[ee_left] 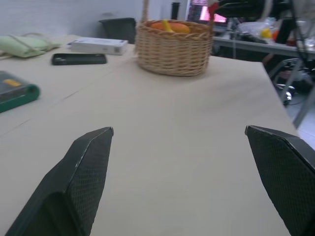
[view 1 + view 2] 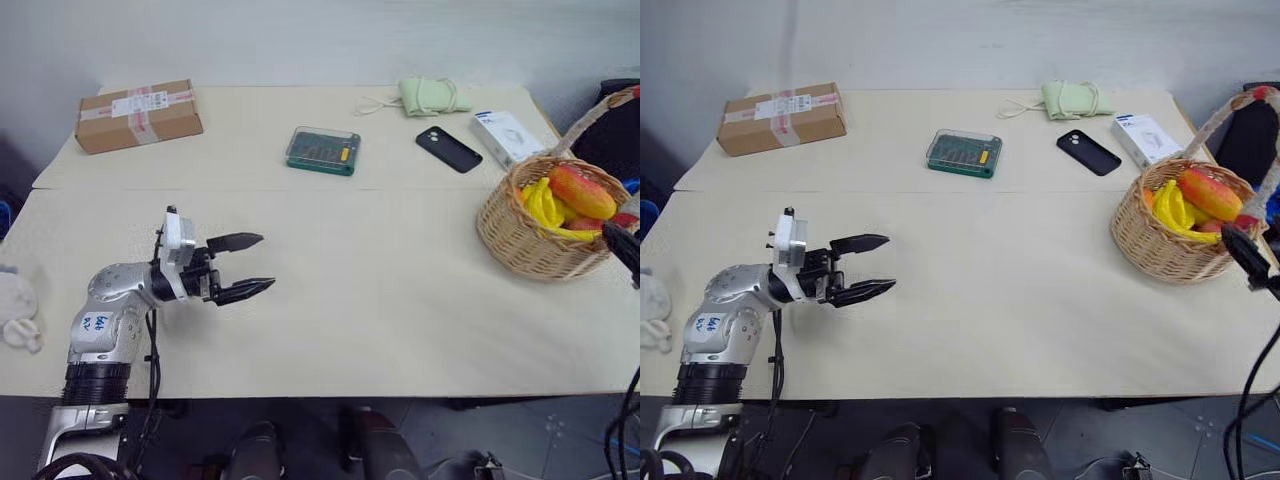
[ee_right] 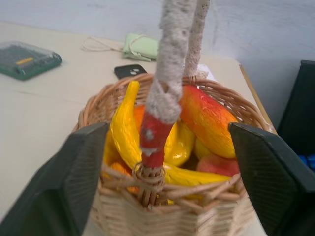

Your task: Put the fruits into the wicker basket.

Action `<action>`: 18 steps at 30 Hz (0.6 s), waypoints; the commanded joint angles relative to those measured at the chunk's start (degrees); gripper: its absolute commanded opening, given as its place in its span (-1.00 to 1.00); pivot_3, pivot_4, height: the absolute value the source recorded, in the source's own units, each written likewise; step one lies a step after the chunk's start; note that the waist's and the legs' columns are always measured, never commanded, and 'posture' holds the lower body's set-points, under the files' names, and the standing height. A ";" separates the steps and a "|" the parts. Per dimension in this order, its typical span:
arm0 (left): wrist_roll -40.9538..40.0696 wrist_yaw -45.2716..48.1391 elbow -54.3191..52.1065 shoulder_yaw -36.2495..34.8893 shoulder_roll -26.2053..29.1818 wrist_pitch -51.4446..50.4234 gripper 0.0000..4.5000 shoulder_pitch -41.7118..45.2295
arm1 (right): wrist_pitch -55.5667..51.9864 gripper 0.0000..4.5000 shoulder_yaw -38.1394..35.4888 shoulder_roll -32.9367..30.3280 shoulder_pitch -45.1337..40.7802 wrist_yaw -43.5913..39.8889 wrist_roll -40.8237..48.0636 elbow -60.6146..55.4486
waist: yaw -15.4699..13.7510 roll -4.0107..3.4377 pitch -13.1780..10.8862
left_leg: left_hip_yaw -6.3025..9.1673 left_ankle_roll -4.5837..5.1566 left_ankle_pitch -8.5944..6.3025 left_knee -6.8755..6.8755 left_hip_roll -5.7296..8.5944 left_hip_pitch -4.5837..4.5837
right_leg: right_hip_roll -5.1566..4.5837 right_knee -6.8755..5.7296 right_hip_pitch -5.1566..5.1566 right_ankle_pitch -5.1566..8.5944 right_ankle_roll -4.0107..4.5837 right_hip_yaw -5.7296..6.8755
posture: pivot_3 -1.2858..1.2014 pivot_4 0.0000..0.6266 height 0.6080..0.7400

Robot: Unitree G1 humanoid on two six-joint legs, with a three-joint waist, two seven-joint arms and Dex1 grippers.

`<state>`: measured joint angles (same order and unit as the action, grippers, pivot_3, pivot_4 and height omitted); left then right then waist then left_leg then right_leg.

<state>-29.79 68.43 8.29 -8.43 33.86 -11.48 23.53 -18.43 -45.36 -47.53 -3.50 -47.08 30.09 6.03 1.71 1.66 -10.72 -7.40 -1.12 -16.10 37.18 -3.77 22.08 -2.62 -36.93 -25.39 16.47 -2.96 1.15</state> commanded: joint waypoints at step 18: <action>7.26 -7.55 -8.45 -9.42 7.52 12.98 1.00 -23.42 | 19.62 0.98 25.53 9.51 17.07 -18.49 -5.90 -24.65 | 1.51 0.30 0.03 | -0.42 -0.40 -0.64 -0.19 -1.04 -1.04 | 0.10 1.09 1.14 -0.19 0.35 -0.03 | 0.03 -0.52 1.00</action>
<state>-22.97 61.65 2.97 -17.12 40.97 -0.19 0.50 -0.81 -21.96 -37.94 16.09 -66.67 25.47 -19.26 3.22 1.96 -10.69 -7.85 -1.50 -16.73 37.00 -4.76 21.12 -2.56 -35.89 -24.38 16.28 -2.61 1.07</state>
